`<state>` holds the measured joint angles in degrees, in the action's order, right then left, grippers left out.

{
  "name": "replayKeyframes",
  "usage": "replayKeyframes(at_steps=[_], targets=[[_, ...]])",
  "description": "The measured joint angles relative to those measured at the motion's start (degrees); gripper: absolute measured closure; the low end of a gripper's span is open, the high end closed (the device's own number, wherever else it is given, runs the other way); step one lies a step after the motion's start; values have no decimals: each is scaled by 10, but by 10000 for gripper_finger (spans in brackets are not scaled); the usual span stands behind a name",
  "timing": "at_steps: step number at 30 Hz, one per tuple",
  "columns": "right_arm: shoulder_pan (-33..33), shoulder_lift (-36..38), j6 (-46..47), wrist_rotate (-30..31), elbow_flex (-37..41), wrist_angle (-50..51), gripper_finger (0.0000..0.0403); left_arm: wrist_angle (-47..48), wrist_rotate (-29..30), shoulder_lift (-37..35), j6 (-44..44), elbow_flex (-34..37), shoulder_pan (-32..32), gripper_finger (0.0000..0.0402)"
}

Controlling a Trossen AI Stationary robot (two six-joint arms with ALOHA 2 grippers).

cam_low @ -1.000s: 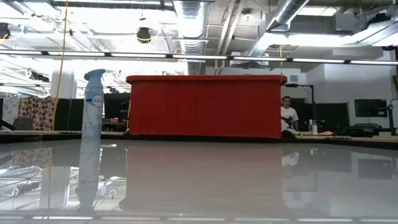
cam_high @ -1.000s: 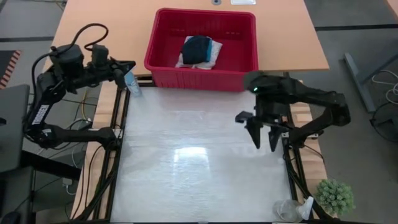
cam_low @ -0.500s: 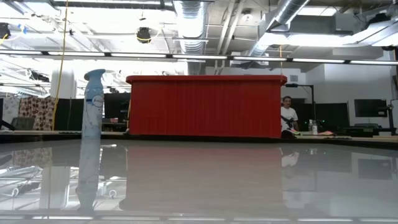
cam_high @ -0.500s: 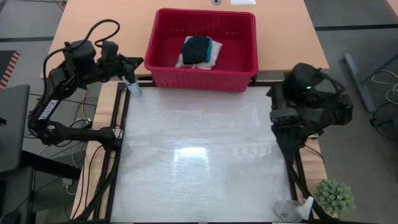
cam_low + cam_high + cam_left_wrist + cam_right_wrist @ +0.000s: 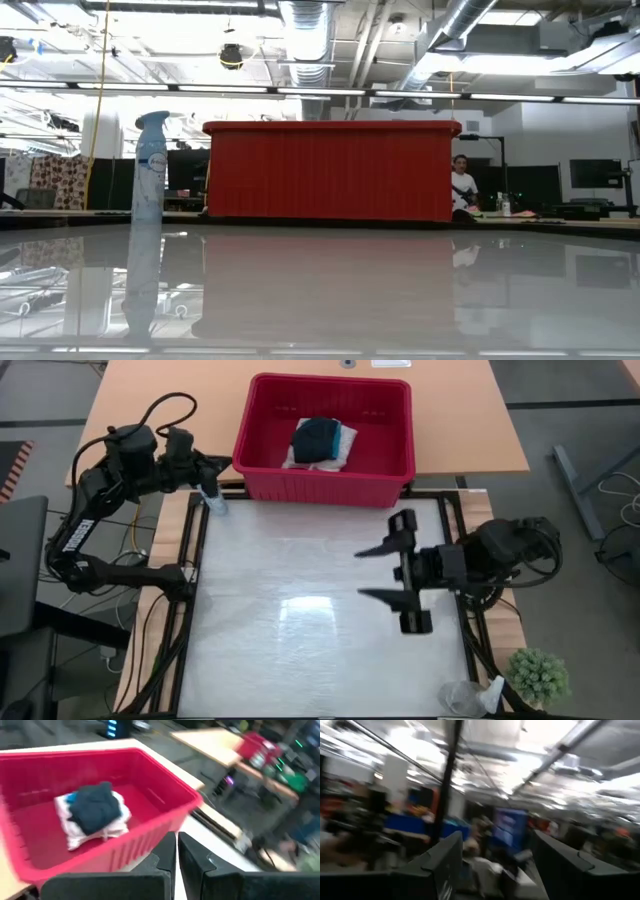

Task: Fold laundry
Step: Return to Home Position

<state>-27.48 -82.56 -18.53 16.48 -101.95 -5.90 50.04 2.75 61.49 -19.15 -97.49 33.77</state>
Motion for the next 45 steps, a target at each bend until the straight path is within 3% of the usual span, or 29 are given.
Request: replayKeyframes(at_steps=[5,9,14,18,23,27,34,45], targets=[[-24,45,11,101,28,75,143,12,-85,-8,40,0,-12,395],[-45,117,32,146,82,108,143,11,-25,-56,66,0,-26,398],[-71,217,35,227,193,89,143,-31,-18,-151,95,40,-34,401],[-68,301,12,216,291,42,143,-40,1,-242,76,123,-34,401],[-51,398,35,213,388,18,143,-140,-66,-344,31,266,-34,401],[-30,458,66,210,455,5,143,-153,-69,-396,-9,360,-34,401],[-14,558,133,196,583,-5,143,-216,-64,-448,-41,499,-34,402],[-4,673,141,165,791,-164,143,-352,-24,-458,-71,691,-43,401]])
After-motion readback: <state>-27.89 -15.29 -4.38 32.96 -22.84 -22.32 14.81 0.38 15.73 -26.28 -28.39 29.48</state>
